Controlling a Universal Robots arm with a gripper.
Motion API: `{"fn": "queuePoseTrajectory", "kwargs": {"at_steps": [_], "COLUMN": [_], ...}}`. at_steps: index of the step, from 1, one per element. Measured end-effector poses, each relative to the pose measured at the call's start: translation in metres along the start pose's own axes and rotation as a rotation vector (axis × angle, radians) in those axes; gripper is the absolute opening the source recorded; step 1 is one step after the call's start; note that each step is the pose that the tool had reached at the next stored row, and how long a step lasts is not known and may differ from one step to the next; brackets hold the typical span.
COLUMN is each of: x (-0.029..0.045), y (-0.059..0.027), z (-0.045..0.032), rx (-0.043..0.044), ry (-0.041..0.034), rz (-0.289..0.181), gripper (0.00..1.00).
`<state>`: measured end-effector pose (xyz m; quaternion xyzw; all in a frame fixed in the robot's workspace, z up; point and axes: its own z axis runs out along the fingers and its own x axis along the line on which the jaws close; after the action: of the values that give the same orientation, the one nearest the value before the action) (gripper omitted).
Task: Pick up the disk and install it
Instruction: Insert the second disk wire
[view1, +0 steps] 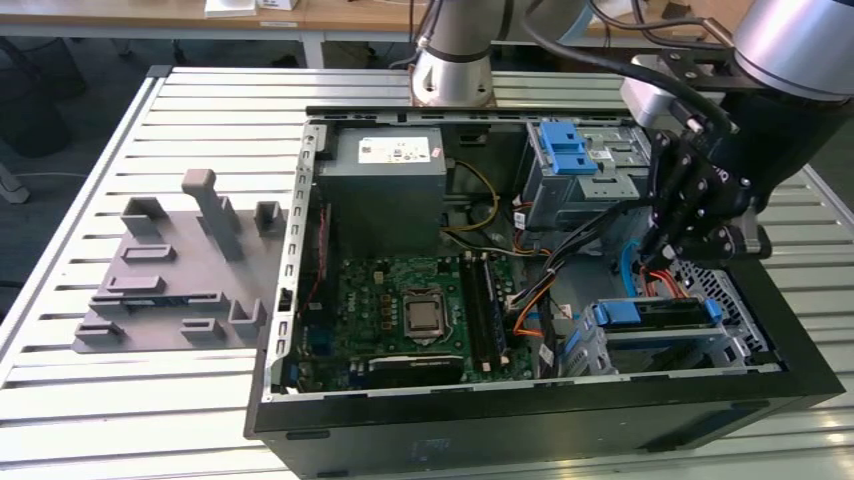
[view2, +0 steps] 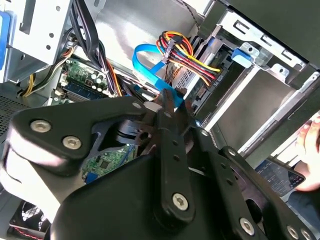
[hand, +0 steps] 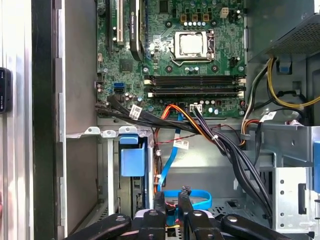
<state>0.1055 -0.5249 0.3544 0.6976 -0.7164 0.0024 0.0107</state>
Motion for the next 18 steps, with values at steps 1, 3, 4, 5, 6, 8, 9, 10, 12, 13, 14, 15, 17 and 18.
{"fn": "queuePoseTrajectory", "kwargs": {"at_steps": [1,3,4,5,6,8,9,10,12,13,14,15,17,18], "x": [-0.0001,0.0000,0.0000,0.0000,-0.0001,0.0002,0.0008,0.0017,0.0036,0.0045,0.0052,0.0060,0.0071,0.0075], "y": [0.0000,-0.0001,-0.0001,-0.0001,-0.0001,-0.0002,-0.0001,0.0000,0.0007,0.0010,0.0013,0.0017,0.0030,0.0036], "z": [0.0006,0.0016,0.0021,0.0026,0.0034,0.0048,0.0054,0.0060,0.0071,0.0074,0.0076,0.0077,0.0079,0.0081], "rx": [-0.0003,-0.0006,-0.0007,-0.0008,-0.0009,-0.0009,-0.0010,-0.0009,-0.0003,0.0002,0.0010,0.0028,0.0107,0.0150], "ry": [0.0001,-0.0009,-0.0031,-0.0068,-0.0106,-0.0144,-0.0148,-0.0150,-0.0150,-0.0152,-0.0151,-0.0150,-0.0150,-0.0151], "rz": [0.000,0.000,0.000,0.000,0.000,-0.002,-0.003,-0.006,-0.009,-0.010,-0.012,-0.013,-0.016,-0.019], "gripper": [0.24,0.17,0.16,0.16,0.16,0.16,0.16,0.16,0.16,0.16,0.16,0.16,0.16,0.16]}}
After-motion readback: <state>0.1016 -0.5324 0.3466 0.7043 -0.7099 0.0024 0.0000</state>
